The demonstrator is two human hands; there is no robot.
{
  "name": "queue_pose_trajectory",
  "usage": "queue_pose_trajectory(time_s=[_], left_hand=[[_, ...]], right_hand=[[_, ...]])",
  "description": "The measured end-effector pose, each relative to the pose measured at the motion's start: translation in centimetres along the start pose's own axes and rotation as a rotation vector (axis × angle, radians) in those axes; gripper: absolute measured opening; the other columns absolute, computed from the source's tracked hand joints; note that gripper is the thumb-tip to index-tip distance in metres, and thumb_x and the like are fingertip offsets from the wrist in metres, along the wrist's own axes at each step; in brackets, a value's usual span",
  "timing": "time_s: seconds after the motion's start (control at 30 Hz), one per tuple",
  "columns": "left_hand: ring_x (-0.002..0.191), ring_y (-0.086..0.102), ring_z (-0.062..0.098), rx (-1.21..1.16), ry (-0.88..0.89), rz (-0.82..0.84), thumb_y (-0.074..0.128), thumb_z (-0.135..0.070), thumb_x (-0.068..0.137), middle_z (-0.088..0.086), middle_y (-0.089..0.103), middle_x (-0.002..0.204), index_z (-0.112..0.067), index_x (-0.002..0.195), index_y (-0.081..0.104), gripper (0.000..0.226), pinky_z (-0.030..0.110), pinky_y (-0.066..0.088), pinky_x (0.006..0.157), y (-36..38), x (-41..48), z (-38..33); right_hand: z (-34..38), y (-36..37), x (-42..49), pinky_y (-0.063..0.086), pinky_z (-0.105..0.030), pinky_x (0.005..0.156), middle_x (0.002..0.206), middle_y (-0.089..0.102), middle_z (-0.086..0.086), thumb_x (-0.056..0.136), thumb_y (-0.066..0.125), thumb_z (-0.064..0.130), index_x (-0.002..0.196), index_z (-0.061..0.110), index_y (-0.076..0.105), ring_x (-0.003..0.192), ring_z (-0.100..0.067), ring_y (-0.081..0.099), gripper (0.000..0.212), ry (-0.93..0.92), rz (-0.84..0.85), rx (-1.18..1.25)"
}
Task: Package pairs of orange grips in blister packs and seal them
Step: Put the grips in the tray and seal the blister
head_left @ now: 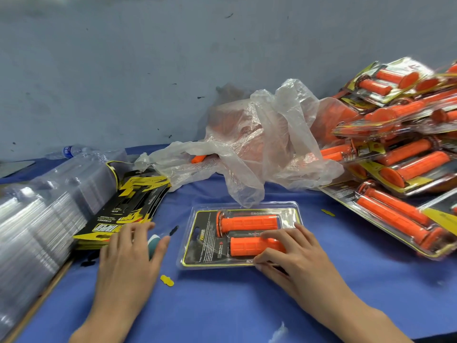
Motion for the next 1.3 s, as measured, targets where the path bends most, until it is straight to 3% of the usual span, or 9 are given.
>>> queue_pose_trajectory(time_s=[0.13,0.3,0.43,0.53,0.67,0.8,0.93,1.13,1.3], left_hand=[[0.083,0.057,0.043,0.141,-0.104,0.198,0.087,-0.030,0.069,0.020,0.058,0.094,-0.002,0.109,0.064,0.054,0.051,0.050,0.066,2.5,-1.2,2.6],[0.098,0.056,0.040,0.155,-0.256,0.325,0.069,-0.043,0.086,0.018,0.060,0.108,-0.010,0.131,0.054,0.058,0.047,0.045,0.080,3.1,-1.5,4.3],[0.095,0.062,0.022,-0.543,-0.405,0.291,0.058,-0.061,0.088,-0.002,0.067,0.105,-0.032,0.120,0.058,0.044,0.034,0.046,0.073,1.2,-1.1,3.0],[0.060,0.070,0.029,-1.027,-0.652,0.504,0.060,-0.077,0.064,0.015,0.074,0.077,-0.029,0.097,0.072,0.060,0.031,0.052,0.047,2.4,-2.4,0.7],[0.053,0.065,0.032,-1.085,-0.795,0.948,0.071,-0.066,0.042,0.028,0.071,0.078,-0.013,0.077,0.079,0.064,0.037,0.054,0.059,5.0,-6.4,-3.5],[0.055,0.068,0.031,-1.078,-0.783,1.115,0.068,-0.068,0.056,0.026,0.071,0.075,-0.013,0.073,0.079,0.058,0.028,0.055,0.050,6.4,-8.8,-7.2],[0.061,0.069,0.032,-1.168,-0.798,1.046,0.057,-0.067,0.080,0.027,0.072,0.082,-0.012,0.103,0.067,0.060,0.028,0.054,0.054,7.0,-8.4,-8.8],[0.066,0.063,0.027,-1.322,-0.787,0.974,0.060,-0.053,0.087,0.023,0.071,0.089,-0.001,0.103,0.072,0.056,0.030,0.053,0.052,7.1,-7.2,-10.5],[0.069,0.063,0.028,-1.403,-0.831,0.984,0.069,-0.054,0.073,0.021,0.069,0.088,-0.002,0.104,0.072,0.060,0.031,0.055,0.058,7.6,-7.5,-10.8]], right_hand=[[0.0,0.0,0.0,0.043,-0.046,0.102,0.117,0.063,0.010,0.096,0.045,0.051,0.091,0.040,0.067,0.105,-0.017,0.059,0.025,0.004,0.008,0.007],[0.3,-0.1,-0.1,0.046,-0.048,0.100,0.117,0.065,0.005,0.095,0.046,0.049,0.093,0.041,0.071,0.103,-0.021,0.062,0.027,-0.011,-0.006,-0.021],[0.5,-0.1,-0.1,0.046,-0.049,0.099,0.117,0.065,0.005,0.095,0.045,0.048,0.094,0.042,0.072,0.103,-0.022,0.063,0.028,-0.013,-0.005,-0.028],[0.5,-0.2,0.0,0.046,-0.048,0.098,0.117,0.065,0.005,0.095,0.047,0.048,0.094,0.041,0.072,0.104,-0.021,0.061,0.026,-0.008,-0.015,-0.029],[0.5,-0.2,0.1,0.046,-0.049,0.098,0.115,0.065,0.005,0.095,0.047,0.047,0.093,0.040,0.072,0.104,-0.022,0.061,0.026,0.005,-0.037,-0.052],[0.6,-0.1,0.3,0.046,-0.050,0.097,0.116,0.066,0.004,0.095,0.047,0.046,0.092,0.039,0.072,0.104,-0.023,0.062,0.026,-0.002,-0.051,-0.065],[0.8,-0.3,0.3,0.047,-0.050,0.096,0.116,0.066,0.004,0.094,0.049,0.045,0.093,0.040,0.073,0.101,-0.024,0.063,0.025,-0.013,-0.069,-0.068],[1.1,-0.8,0.2,0.048,-0.052,0.092,0.115,0.068,0.002,0.094,0.051,0.041,0.094,0.039,0.075,0.098,-0.027,0.064,0.023,-0.040,-0.102,-0.089],[1.4,-0.9,0.1,0.048,-0.052,0.093,0.116,0.068,0.002,0.093,0.054,0.040,0.093,0.038,0.073,0.099,-0.026,0.065,0.019,-0.062,-0.099,-0.123]])
Point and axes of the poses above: each hand's wrist, its own x-axis towards the middle knuckle, its own y-axis out of the palm, z = x × y, the point moved 10 cm from there along x, towards the middle knuckle
